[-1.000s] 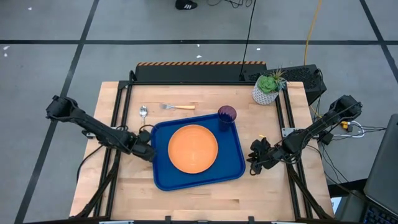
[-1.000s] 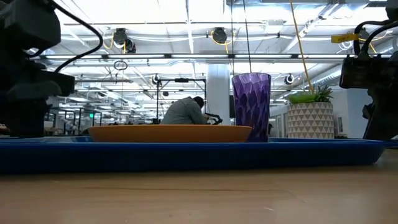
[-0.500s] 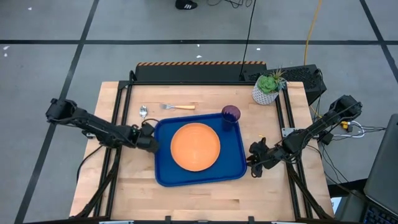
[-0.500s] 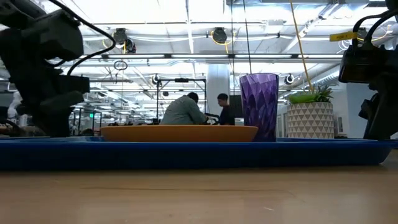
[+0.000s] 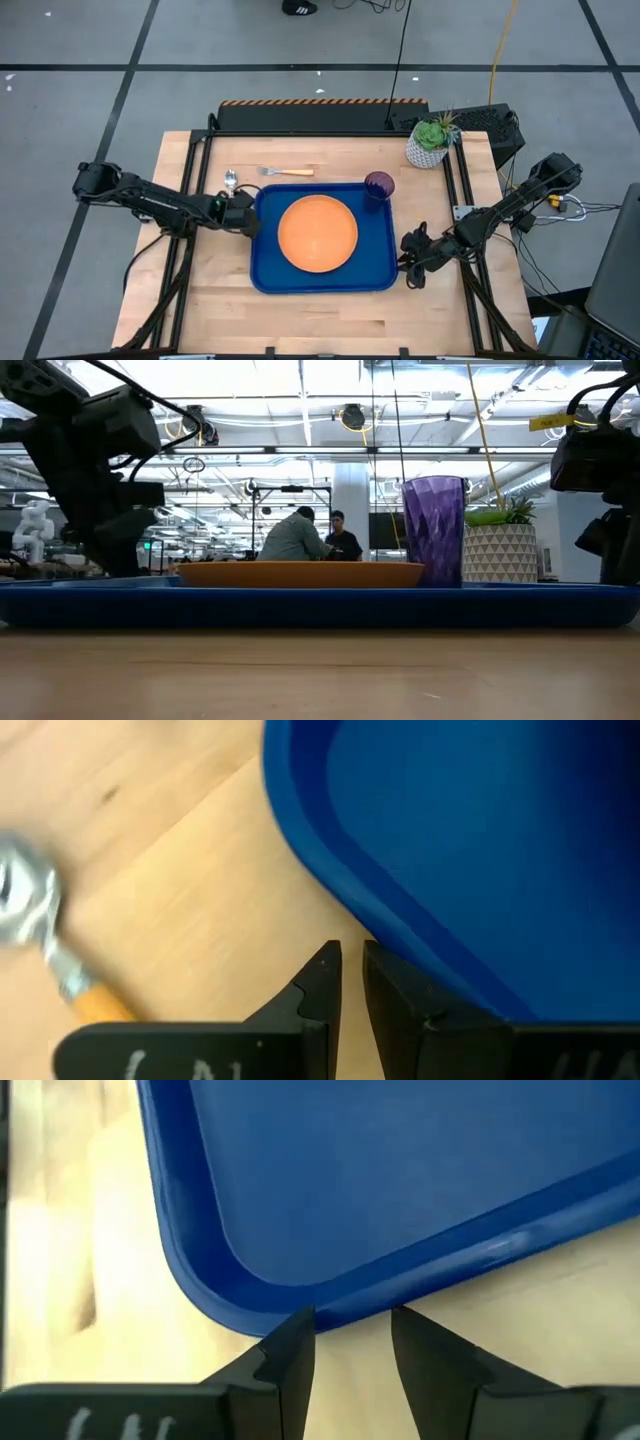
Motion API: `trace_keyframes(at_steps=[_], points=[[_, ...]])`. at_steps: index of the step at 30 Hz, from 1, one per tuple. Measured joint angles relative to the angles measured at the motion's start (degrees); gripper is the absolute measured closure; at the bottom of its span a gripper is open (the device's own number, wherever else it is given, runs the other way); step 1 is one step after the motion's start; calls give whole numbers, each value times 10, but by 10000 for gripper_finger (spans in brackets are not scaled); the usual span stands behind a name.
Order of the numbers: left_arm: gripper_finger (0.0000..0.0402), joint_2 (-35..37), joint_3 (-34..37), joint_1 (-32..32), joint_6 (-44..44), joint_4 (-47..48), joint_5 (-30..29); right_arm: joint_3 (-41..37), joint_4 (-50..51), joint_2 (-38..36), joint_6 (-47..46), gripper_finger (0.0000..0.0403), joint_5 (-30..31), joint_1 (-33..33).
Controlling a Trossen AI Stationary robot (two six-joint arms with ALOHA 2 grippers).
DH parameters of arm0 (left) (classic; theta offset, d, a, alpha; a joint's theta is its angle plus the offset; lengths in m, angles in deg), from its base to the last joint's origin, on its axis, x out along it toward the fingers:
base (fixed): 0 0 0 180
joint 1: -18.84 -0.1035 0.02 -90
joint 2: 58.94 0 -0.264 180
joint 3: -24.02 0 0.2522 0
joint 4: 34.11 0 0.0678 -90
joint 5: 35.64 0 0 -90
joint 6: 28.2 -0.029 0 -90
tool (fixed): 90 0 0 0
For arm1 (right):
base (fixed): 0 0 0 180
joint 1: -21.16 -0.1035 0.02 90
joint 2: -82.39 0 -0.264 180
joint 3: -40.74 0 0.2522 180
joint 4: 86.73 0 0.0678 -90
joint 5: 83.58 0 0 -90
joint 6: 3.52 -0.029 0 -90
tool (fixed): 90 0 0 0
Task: Pick and place plate/cup/fork/spoon on tray
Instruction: Adjust the blue tray
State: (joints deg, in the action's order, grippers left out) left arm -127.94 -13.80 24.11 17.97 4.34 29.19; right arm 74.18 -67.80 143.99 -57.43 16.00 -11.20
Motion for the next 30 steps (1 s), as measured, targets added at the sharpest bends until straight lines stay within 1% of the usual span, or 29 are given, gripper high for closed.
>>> trace_keyframes(at_steps=[2,5,9,11,15,19,30], points=[[350,4,-1,8,-42,-11,0,0,1,-3,0,273,-25,0],[350,8,-17,18,-80,-11,-13,-1,6,-16,1,273,-48,-1],[351,22,-41,29,-120,-6,-38,-2,19,-50,0,273,-63,-1],[351,33,-50,29,-126,5,-45,-2,34,-70,-1,273,-60,-1],[350,46,-52,21,-90,36,-34,-2,72,-95,-10,273,-29,0],[350,44,-47,26,-61,50,-25,-1,76,-97,-7,273,-8,0],[350,37,-45,51,-19,55,-15,-1,80,-95,-14,273,-6,0]])
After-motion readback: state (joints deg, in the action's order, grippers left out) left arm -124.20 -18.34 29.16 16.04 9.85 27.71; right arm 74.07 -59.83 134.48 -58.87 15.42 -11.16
